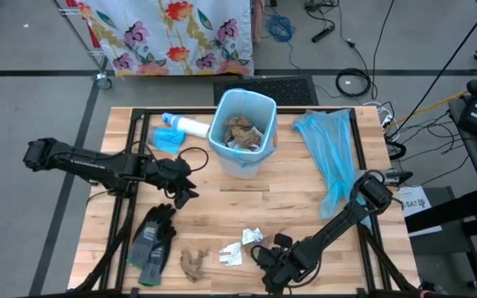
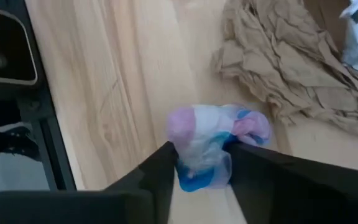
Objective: Place trash/remove bag and relplace
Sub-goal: Put the pink trashbag into the trash bin
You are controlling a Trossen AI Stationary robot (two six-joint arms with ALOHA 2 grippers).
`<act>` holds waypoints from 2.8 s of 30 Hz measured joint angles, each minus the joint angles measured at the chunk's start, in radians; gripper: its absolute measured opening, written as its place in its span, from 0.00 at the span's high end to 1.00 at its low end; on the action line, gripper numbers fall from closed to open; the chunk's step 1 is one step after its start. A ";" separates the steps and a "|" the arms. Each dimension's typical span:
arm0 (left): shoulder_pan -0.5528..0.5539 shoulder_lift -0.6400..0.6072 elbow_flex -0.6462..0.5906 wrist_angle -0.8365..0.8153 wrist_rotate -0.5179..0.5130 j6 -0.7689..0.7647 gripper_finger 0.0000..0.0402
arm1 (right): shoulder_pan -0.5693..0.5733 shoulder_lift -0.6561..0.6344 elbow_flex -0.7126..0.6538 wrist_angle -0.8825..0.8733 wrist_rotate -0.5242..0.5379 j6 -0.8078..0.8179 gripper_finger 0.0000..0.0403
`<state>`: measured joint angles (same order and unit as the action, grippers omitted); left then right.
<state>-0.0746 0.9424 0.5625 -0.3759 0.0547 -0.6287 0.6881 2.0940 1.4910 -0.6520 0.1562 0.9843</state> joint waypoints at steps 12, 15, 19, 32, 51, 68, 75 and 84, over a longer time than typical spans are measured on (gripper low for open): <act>0.000 0.000 0.000 -0.008 -0.008 0.005 0.50 | 0.016 -0.161 -0.003 -0.206 -0.003 0.125 0.97; 0.000 0.000 0.000 -0.007 -0.008 0.005 0.50 | 0.024 -0.266 -0.003 -0.312 0.026 0.173 0.99; 0.000 0.000 0.000 -0.007 -0.009 -0.019 0.50 | 0.017 -0.414 0.031 -0.465 0.122 0.217 0.99; 0.000 0.000 0.001 0.032 -0.031 -0.012 0.50 | -0.306 -0.597 0.208 -0.460 0.499 -0.210 0.99; 0.001 0.000 0.002 0.034 -0.064 -0.011 0.50 | -0.781 -0.513 0.220 -0.001 0.457 -0.637 0.84; 0.001 0.000 0.002 0.060 -0.084 -0.011 0.50 | -0.849 -0.487 0.220 -0.097 0.181 -0.563 0.48; 0.001 0.000 0.002 0.064 -0.086 -0.010 0.50 | -0.879 -0.487 0.220 -0.193 0.121 -0.683 0.47; 0.001 0.000 0.002 0.064 -0.086 -0.010 0.50 | -0.852 -0.487 0.220 -0.175 0.137 -1.023 0.47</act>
<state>-0.0734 0.9424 0.5640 -0.3122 -0.0315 -0.6392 -0.1635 1.6066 1.7111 -0.8266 0.2930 -0.0384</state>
